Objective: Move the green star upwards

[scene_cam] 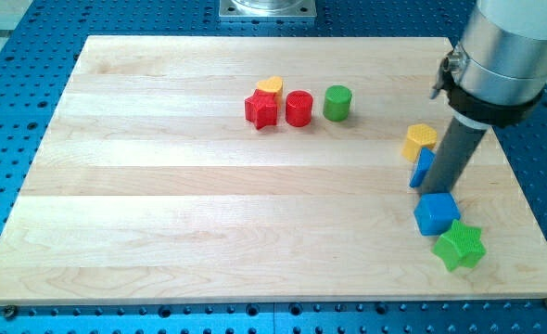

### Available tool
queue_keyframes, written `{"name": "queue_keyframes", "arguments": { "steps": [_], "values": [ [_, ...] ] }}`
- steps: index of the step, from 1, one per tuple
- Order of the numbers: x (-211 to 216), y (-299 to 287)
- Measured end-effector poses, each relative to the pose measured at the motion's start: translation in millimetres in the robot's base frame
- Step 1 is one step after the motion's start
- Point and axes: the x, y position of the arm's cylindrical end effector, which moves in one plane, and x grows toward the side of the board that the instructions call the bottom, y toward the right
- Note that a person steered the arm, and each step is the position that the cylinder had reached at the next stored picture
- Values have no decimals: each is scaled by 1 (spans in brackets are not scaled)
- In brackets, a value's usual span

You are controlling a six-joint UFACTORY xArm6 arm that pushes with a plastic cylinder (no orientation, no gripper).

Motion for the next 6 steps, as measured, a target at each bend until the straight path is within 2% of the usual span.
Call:
{"name": "queue_keyframes", "arguments": {
  "steps": [1, 2, 3, 4, 5, 6],
  "values": [
    [-1, 58],
    [86, 64],
    [110, 26],
    [108, -29],
    [103, -31],
    [73, -31]
  ]
}}
